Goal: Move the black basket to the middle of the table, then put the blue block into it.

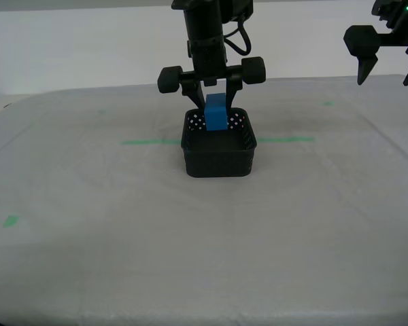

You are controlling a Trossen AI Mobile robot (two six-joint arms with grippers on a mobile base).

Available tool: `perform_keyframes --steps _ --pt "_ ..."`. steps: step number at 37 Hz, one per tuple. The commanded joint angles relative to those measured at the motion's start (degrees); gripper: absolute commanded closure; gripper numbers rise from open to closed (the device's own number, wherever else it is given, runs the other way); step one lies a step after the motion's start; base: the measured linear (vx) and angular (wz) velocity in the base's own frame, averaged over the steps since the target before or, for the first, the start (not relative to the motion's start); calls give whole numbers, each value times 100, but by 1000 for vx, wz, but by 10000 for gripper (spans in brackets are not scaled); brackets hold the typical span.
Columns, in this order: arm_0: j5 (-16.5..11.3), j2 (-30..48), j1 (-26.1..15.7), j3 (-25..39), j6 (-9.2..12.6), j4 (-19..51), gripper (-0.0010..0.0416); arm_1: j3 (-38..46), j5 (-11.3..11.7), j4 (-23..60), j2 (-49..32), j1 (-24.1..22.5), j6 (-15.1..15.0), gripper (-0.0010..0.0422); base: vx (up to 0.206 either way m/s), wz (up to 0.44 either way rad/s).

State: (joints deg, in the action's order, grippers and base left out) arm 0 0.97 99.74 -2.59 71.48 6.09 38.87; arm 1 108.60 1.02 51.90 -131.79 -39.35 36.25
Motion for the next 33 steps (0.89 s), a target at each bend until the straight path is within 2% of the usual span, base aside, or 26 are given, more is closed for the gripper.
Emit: perform_keyframes --steps 1,7,14,27,33 --pt "-2 -2 2 2 -9 -7 7 0 111 52 2 -4 13 410 0 0" --pt "-2 0 2 2 -9 -9 7 0 140 66 2 -4 -9 364 0 0" --pt "-2 0 2 2 -9 -9 7 0 140 -7 2 -4 -122 266 0 0" --pt "-2 -2 2 2 -9 -9 7 0 140 -22 2 -4 -179 135 0 0" --pt "-2 -2 2 2 -9 -7 7 0 140 -22 2 -2 -229 51 0 0"
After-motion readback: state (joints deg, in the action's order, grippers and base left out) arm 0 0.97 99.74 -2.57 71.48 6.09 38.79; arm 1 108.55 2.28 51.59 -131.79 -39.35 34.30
